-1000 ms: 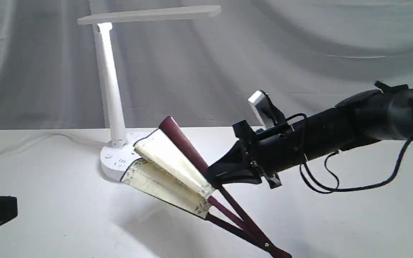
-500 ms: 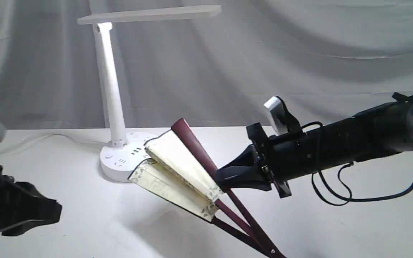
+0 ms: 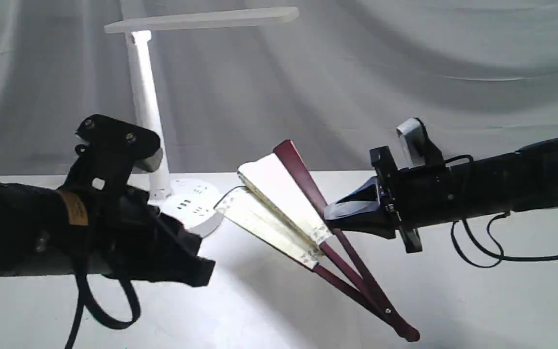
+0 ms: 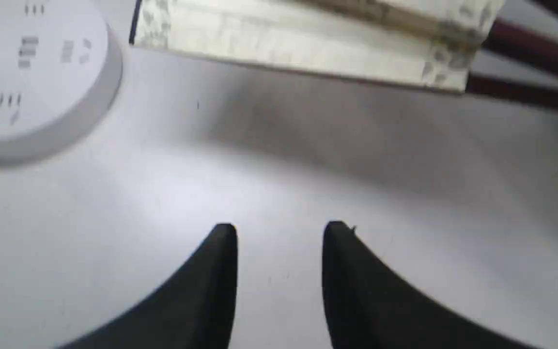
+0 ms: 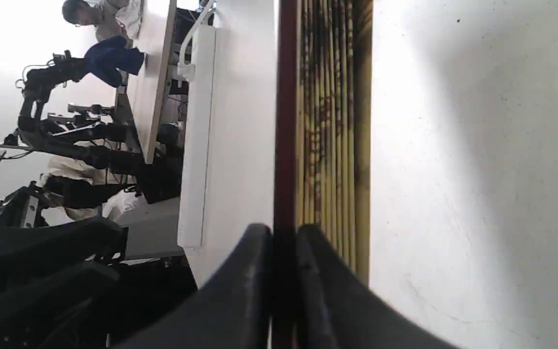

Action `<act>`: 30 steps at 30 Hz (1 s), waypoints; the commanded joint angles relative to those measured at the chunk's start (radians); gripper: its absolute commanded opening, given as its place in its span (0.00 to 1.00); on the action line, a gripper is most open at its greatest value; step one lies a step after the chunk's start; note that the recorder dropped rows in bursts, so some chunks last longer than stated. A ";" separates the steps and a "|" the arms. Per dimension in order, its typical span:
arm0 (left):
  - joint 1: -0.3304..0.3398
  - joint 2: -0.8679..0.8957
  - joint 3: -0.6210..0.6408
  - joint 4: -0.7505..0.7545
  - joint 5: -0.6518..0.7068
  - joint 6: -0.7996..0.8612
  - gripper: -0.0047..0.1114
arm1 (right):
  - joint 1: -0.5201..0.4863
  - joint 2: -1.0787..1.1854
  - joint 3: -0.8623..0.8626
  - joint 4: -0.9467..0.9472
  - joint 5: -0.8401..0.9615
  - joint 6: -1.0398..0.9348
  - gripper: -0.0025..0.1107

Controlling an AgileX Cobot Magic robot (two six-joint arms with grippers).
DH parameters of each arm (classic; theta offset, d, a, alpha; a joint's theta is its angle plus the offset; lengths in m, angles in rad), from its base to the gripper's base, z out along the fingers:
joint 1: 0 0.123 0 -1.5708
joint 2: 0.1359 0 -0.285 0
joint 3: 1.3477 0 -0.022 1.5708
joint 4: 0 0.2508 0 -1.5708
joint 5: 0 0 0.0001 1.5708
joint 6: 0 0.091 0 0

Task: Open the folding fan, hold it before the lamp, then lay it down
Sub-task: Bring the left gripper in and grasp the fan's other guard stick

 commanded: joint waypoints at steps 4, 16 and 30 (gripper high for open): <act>-0.014 -0.001 0.125 -0.111 -0.358 -0.031 0.30 | -0.004 -0.016 0.003 0.049 0.013 -0.009 0.02; -0.014 0.001 0.499 0.008 -1.268 -0.295 0.30 | -0.004 -0.016 0.003 0.049 0.013 -0.019 0.02; -0.014 0.249 0.523 -0.039 -1.447 -1.136 0.49 | -0.002 -0.016 0.003 0.049 0.013 -0.041 0.02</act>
